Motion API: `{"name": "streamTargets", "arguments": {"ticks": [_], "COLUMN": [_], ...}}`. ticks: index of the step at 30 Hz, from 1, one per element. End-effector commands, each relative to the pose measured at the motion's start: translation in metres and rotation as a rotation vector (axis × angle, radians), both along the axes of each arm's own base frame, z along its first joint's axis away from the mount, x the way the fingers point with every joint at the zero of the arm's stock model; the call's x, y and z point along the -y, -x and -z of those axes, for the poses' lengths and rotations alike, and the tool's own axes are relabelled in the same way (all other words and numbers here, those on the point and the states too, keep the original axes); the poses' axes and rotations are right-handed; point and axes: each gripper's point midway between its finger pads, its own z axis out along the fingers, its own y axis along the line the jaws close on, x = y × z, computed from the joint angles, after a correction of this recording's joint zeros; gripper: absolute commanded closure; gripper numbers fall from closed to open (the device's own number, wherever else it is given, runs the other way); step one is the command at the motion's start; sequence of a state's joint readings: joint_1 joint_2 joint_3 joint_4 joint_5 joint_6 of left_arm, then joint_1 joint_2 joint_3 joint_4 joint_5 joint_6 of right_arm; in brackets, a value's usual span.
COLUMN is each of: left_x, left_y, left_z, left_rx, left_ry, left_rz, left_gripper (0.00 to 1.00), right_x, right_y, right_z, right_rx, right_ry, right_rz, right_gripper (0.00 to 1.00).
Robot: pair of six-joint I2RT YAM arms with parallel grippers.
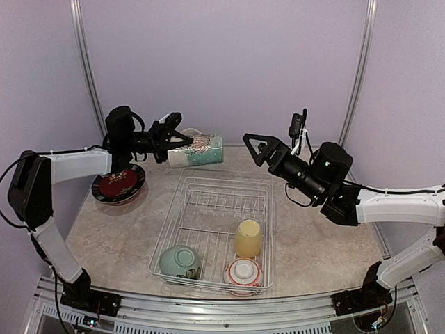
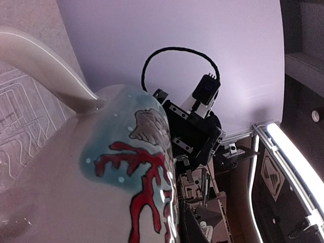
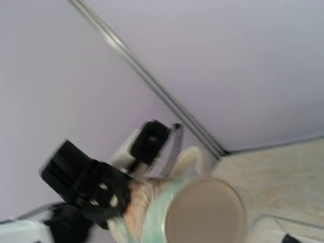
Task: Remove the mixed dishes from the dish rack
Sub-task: Pass from the right arm to the left, then place the cup at the center of the board.
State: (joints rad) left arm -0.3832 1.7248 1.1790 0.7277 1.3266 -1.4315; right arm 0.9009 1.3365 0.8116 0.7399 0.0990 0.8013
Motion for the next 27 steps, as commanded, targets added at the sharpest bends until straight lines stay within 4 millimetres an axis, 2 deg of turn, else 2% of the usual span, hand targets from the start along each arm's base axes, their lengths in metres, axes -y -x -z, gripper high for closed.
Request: {"name": "streamTargets", "arguments": {"ticks": [1, 2, 4, 9, 12, 14, 18, 20, 27], "left_x": [-0.026, -0.035, -0.052, -0.099, -0.119, -0.129, -0.135, -0.137, -0.124], "left_y": [-0.018, -0.030, -0.043, -0.062, -0.069, -0.071, -0.084, -0.087, -0.087], "left_z": [-0.022, -0.016, -0.009, -0.010, -0.005, 0.008, 0.044, 0.056, 0.089], "left_rx": [0.127, 0.184, 0.248, 0.385, 0.412, 0.388, 0.326, 0.323, 0.312], "left_ry": [-0.104, -0.180, -0.344, -0.618, -0.776, -0.908, -1.117, -1.192, -1.318], "left_rz": [-0.223, -0.318, -0.459, -0.726, -0.833, -0.853, -0.837, -0.826, -0.715], "left_gripper": [1.00, 1.00, 1.00, 1.00, 1.00, 1.00, 1.00, 1.00, 1.00], "right_x": [0.014, 0.016, 0.020, 0.024, 0.020, 0.017, 0.015, 0.016, 0.017], "right_y": [-0.008, -0.007, -0.007, -0.006, -0.008, -0.009, -0.010, -0.010, -0.010], "right_z": [0.023, 0.024, 0.026, 0.030, 0.027, 0.027, 0.029, 0.032, 0.037], "right_rx": [-0.063, -0.066, -0.070, -0.076, -0.072, -0.073, -0.078, -0.085, -0.097], "right_ry": [0.146, 0.156, 0.169, 0.191, 0.202, 0.214, 0.228, 0.230, 0.237], "right_rz": [0.085, 0.091, 0.101, 0.115, 0.108, 0.103, 0.101, 0.103, 0.103], "right_gripper": [0.00, 0.00, 0.00, 0.00, 0.00, 0.00, 0.00, 0.00, 0.00]}}
